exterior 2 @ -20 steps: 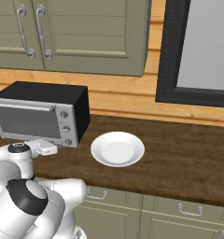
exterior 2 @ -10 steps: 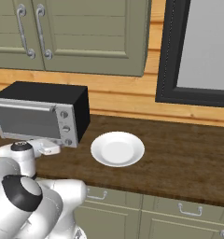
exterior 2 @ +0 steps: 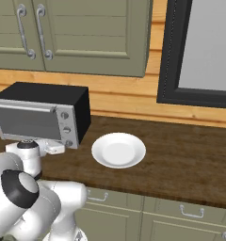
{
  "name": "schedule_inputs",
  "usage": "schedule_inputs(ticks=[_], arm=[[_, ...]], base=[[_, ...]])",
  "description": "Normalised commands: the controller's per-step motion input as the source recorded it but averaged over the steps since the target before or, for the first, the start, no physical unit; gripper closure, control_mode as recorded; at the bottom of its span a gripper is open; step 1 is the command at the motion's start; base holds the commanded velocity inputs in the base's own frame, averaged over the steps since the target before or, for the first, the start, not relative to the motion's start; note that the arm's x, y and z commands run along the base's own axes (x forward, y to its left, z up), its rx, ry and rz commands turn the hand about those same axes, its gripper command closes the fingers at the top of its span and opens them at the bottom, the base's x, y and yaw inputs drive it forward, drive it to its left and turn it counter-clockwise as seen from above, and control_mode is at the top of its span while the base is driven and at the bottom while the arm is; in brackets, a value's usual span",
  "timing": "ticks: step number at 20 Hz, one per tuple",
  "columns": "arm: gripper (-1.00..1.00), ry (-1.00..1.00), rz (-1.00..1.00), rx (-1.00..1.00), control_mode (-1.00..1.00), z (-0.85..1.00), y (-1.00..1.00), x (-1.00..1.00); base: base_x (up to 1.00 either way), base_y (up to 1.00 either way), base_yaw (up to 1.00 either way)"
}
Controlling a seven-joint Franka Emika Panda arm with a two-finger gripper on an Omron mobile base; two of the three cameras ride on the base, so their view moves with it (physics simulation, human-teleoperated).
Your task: Pick up the kebab skewer and baguette bread, and place them inside the toaster oven. Close the toaster oven door and start by setting the timer.
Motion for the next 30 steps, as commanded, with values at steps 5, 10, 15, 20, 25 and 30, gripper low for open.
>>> schedule_inputs(ticks=[5,10,15,20,25,30], arm=[[-1.00,-0.02,0.15,0.00,-1.00,-0.50,-0.45,0.08],[-1.00,-0.06,0.15,0.00,-1.00,-0.37,-0.39,0.08],[-1.00,-0.07,0.14,0.01,-1.00,-0.34,-0.36,0.01],[-1.00,-0.06,0.12,0.01,-1.00,-0.24,-0.24,0.08],[-1.00,-0.02,0.11,0.03,-1.00,-0.12,-0.09,0.09],[-1.00,0.00,0.10,0.03,-1.00,0.00,0.00,0.13]], base=[[0.00,0.00,0.00],[0.00,0.00,0.00],[0.00,0.00,0.00],[0.00,0.00,0.00],[0.00,0.00,0.00],[0.00,0.00,0.00]])
